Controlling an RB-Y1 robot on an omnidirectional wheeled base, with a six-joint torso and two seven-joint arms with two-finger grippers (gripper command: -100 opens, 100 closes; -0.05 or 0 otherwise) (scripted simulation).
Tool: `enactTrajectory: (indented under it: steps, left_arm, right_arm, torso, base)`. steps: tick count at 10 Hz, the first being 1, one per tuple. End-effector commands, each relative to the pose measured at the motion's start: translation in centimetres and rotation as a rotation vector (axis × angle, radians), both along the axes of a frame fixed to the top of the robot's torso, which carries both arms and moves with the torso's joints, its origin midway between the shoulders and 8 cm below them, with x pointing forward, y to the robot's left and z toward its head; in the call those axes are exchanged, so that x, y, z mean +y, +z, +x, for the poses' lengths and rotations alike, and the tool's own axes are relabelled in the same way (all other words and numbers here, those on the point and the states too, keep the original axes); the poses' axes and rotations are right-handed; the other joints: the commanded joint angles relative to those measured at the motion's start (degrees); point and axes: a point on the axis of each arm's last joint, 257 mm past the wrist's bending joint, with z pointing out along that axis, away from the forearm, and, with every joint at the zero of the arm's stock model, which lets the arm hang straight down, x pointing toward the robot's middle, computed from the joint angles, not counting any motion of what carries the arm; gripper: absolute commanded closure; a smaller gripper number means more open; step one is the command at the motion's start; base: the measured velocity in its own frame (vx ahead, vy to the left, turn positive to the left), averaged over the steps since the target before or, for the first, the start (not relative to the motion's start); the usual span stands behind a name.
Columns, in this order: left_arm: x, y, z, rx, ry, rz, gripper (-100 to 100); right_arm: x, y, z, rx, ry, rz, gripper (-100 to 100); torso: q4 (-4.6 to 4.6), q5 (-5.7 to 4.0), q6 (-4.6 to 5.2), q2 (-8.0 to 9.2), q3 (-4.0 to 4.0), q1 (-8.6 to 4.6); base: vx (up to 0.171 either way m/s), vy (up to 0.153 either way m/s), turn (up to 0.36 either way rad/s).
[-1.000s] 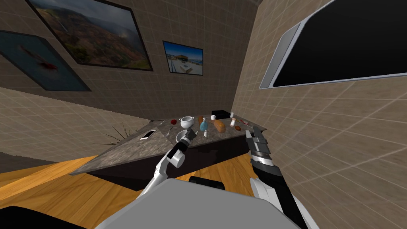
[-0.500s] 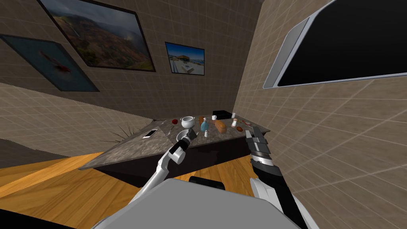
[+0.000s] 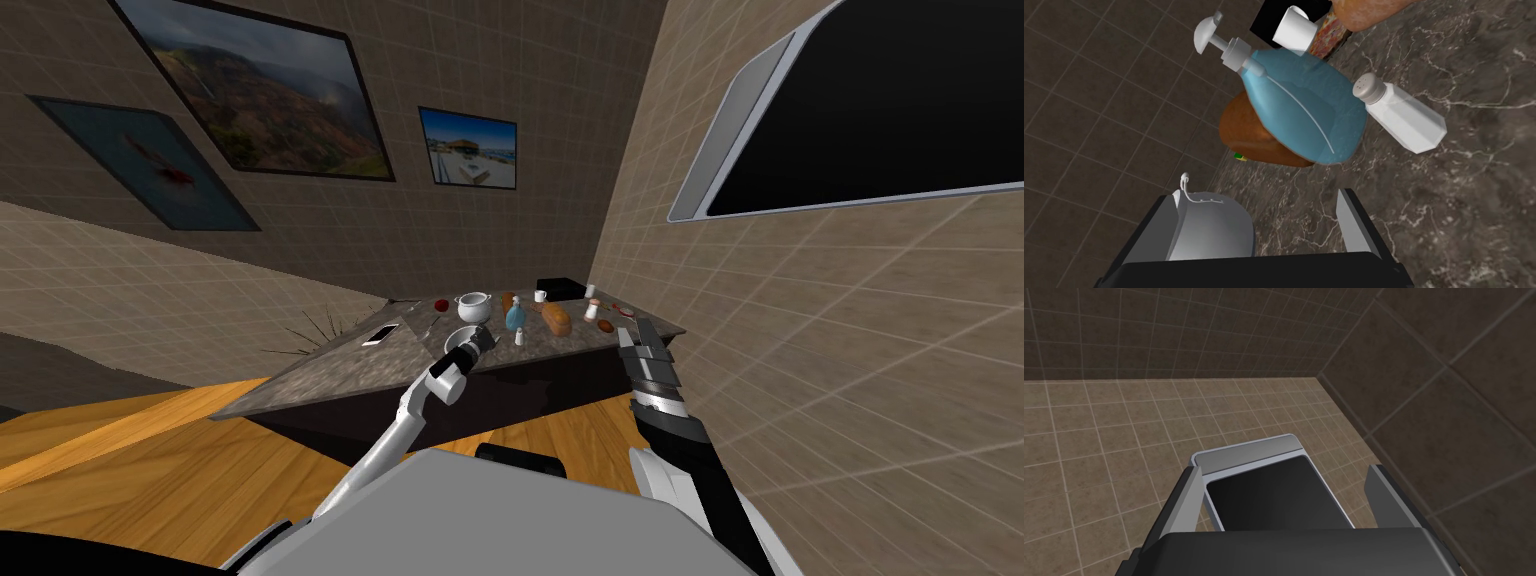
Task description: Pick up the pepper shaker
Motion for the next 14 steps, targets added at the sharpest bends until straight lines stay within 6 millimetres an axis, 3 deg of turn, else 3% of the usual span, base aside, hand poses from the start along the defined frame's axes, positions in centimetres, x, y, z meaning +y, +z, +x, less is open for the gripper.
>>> enactTrajectory:
  steps: [1,9,14]
  left_arm:
    - [0.0,-1.0,0.2,0.051,-0.002,-0.008,-100]
    - [1.0,-4.6,1.2,0.277,0.008,-0.065,-100]
    - [1.6,-6.8,0.9,0.397,0.021,-0.067,-100]
  right_arm:
    - [0.0,0.0,0.0,0.000,0.000,0.000,0]
    - [0.0,0.0,0.0,0.000,0.000,0.000,0]
    - [0.0,0.0,0.0,0.000,0.000,0.000,0]
  torso:
    - [0.00,0.00,0.00,0.00,0.00,0.00]
    - [0.00,0.00,0.01,0.02,0.01,-0.01]
    - [0.00,-0.01,0.01,0.01,0.01,-0.05]
  base:
    - [0.011,-0.022,0.039]
    - [0.007,-0.019,0.020]
    - [0.006,-0.021,0.004]
